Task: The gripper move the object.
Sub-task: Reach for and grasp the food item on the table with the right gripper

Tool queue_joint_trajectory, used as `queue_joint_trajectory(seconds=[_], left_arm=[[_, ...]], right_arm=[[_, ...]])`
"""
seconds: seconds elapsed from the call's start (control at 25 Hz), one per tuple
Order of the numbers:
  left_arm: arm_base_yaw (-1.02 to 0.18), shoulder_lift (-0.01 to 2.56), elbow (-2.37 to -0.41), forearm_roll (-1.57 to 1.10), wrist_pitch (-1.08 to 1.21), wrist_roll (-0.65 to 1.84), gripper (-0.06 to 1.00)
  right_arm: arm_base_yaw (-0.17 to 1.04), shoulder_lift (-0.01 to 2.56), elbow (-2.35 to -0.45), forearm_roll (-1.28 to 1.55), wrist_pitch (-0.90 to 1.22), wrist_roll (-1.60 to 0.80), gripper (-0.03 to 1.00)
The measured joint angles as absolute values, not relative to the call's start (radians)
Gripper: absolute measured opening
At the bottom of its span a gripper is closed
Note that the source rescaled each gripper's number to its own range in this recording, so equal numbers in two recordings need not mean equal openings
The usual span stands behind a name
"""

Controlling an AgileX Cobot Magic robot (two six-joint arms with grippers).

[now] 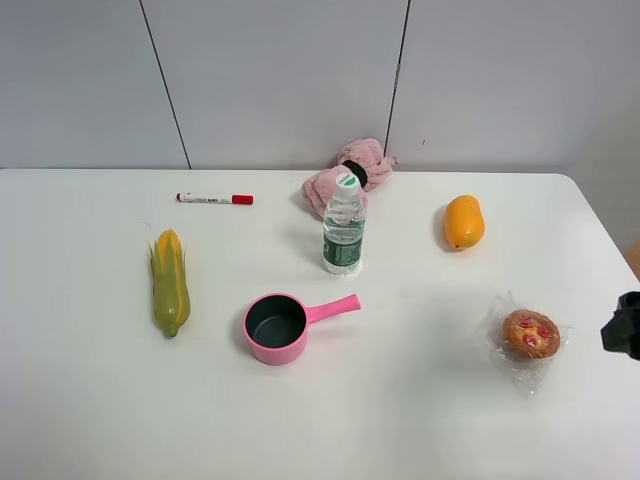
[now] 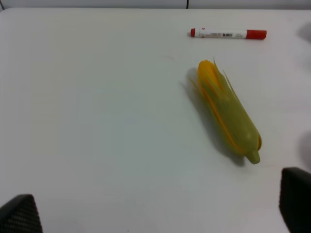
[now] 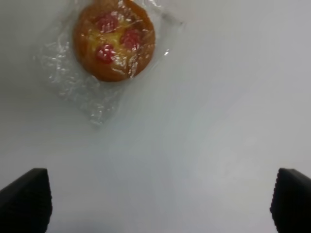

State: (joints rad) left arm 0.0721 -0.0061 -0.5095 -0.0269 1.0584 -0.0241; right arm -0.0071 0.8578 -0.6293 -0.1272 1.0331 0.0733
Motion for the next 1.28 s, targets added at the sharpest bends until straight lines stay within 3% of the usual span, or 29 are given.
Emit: queue_joint_trajectory(seconds=[0.84,1.28], left_arm=[[0.072,-0.006,-0.510,-0.027,1.058,-0.024,1.00],[0.072,-0.006,-0.510,-0.027,1.058,-0.024,1.00]], right_arm=[[-0.007,1.319,-0.630,-0.095,0.609,0.089,0.80],[-0.007,1.495,-0.630,-0.055,0.504,0.089,0.80]])
